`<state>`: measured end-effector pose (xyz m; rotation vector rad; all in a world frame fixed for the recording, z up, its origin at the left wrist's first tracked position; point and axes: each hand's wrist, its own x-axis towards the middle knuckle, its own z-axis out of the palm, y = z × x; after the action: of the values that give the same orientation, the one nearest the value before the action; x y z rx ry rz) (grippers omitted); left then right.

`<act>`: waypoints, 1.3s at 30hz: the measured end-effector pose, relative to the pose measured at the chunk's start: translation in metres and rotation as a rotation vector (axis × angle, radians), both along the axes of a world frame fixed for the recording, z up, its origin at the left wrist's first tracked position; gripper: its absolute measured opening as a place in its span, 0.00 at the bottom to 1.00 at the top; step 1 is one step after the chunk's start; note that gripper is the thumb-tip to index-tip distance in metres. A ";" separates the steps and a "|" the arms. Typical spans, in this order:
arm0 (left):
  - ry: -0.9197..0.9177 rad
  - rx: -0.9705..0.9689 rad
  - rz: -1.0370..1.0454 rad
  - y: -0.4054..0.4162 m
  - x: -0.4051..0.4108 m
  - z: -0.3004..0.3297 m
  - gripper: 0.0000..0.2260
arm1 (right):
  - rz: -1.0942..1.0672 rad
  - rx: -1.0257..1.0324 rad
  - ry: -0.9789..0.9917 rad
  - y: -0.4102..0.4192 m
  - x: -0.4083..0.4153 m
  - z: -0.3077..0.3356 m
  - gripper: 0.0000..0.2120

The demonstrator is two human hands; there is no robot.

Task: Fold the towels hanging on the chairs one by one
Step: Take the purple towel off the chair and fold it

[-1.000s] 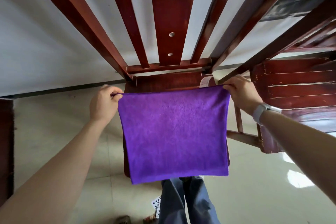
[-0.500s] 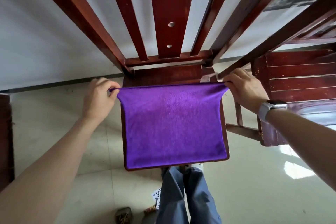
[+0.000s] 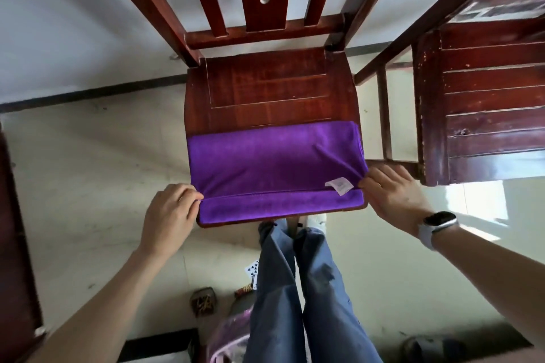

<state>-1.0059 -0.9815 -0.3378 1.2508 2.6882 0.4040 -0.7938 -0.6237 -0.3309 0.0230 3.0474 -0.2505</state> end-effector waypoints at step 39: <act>-0.082 -0.214 0.059 0.082 0.056 -0.055 0.15 | -0.040 0.095 -0.039 -0.075 -0.030 -0.069 0.24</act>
<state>-0.9499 -0.8996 -0.3925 1.0734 2.6219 0.1646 -0.8238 -0.6984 -0.3997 0.0932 3.0194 -0.1065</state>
